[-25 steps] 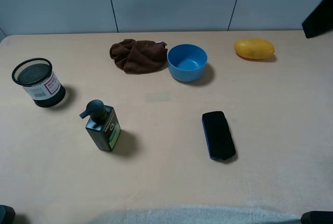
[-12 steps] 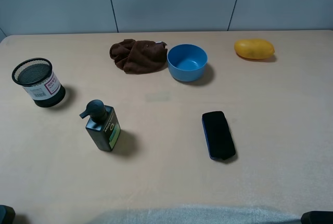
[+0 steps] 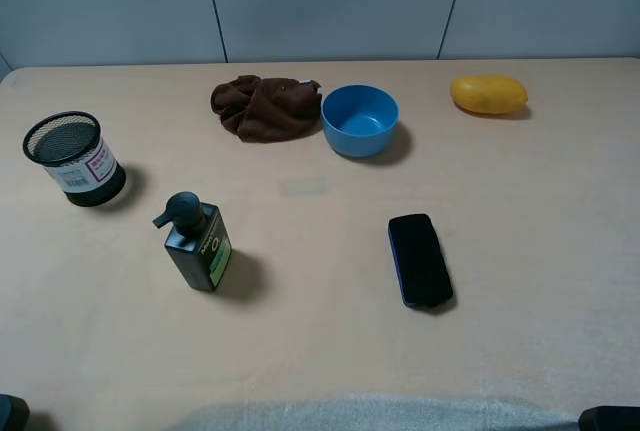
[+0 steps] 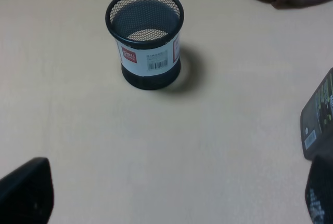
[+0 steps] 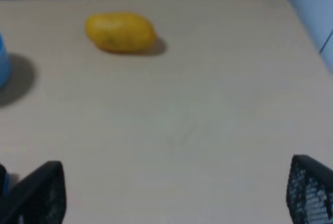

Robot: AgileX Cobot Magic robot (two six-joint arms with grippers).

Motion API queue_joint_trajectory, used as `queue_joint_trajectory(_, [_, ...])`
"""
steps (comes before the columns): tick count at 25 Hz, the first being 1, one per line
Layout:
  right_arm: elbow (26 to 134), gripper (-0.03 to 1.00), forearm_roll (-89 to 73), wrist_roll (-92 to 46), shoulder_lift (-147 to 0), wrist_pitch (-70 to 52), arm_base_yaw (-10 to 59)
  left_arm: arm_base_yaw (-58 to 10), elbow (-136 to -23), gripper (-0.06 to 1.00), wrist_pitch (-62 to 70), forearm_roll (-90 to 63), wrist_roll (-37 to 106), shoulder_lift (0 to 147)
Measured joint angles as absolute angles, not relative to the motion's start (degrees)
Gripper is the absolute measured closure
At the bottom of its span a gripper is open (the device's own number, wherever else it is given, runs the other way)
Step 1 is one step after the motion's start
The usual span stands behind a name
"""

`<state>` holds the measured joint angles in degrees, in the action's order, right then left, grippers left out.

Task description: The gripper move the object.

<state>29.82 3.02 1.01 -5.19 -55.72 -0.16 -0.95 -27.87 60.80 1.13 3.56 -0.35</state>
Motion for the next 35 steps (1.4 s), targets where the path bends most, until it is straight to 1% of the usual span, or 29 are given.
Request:
queue_joint_trajectory(5, [28.40, 0.32, 2.70, 2.37, -0.02, -58.63, -0.16, -0.95, -27.87, -0.04, 60.80, 1.13, 3.56, -0.35])
queue_joint_trajectory(9, [28.13, 0.28, 2.53, 2.56, 0.29, -58.63, 0.26, -0.95, -27.87, -0.04, 60.80, 1.13, 3.56, -0.35])
queue_joint_trajectory(13, [28.13, 0.27, 2.46, 2.60, 0.29, -58.63, 1.11, -0.95, -27.87, -0.04, 60.80, 1.13, 3.56, -0.35])
queue_joint_trajectory(35, [28.13, 0.27, 2.46, 2.60, 0.29, -58.63, 1.11, -0.95, -27.87, -0.04, 60.80, 1.13, 3.56, -0.35])
